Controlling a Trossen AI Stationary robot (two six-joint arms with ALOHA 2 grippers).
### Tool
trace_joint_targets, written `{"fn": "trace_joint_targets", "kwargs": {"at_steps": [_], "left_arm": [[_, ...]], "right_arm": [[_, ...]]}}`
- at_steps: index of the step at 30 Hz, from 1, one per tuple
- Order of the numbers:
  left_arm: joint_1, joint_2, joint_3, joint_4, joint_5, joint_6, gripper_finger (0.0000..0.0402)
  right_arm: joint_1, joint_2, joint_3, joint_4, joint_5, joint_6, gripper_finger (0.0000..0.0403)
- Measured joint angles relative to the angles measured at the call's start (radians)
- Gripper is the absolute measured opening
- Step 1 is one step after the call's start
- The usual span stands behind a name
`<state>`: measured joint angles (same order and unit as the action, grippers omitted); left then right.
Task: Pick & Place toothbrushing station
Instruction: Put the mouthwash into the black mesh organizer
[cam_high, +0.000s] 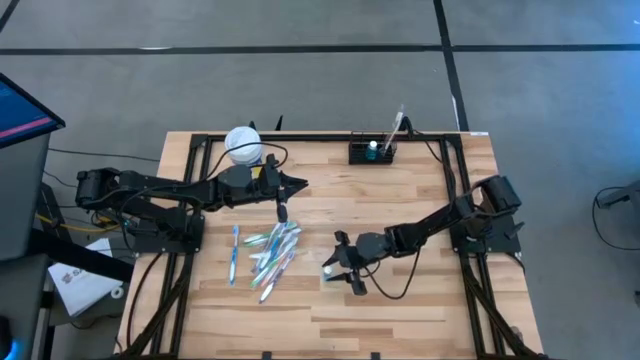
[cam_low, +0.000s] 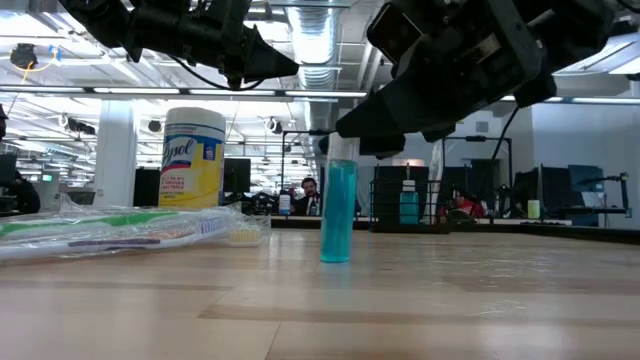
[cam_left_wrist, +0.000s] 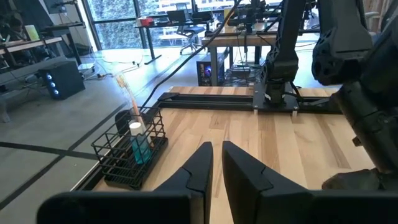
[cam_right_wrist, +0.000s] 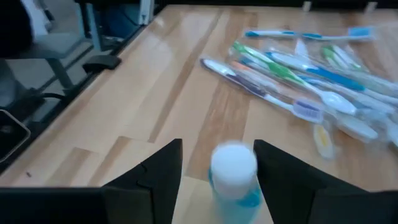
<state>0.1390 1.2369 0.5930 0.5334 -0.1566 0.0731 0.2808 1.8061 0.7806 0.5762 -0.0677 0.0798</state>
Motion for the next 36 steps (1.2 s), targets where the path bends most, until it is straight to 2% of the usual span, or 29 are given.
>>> {"fn": "trace_joint_targets", "kwargs": {"at_steps": [4,14,23,31,36], "left_arm": [[0.000,0.000,0.000,-0.002,0.000,0.000,0.0031],[0.000,0.000,0.000,-0.002,0.000,0.000,0.0031],[0.000,0.000,0.000,-0.002,0.000,0.000,0.0031],[0.000,0.000,0.000,-0.002,0.000,0.000,0.0031],[0.000,0.000,0.000,-0.002,0.000,0.000,0.0031]], "right_arm": [[-0.009,0.000,0.001,-0.005,-0.014,-0.001,0.0185],[-0.008,0.000,0.001,-0.016,-0.015,-0.001,0.0141],[-0.008,0.000,0.001,-0.016,-0.015,-0.001,0.0119],[-0.018,0.000,0.001,-0.015,-0.017,-0.001,0.0076],[-0.021,0.000,0.001,-0.019,-0.017,-0.001,0.0078]]}}
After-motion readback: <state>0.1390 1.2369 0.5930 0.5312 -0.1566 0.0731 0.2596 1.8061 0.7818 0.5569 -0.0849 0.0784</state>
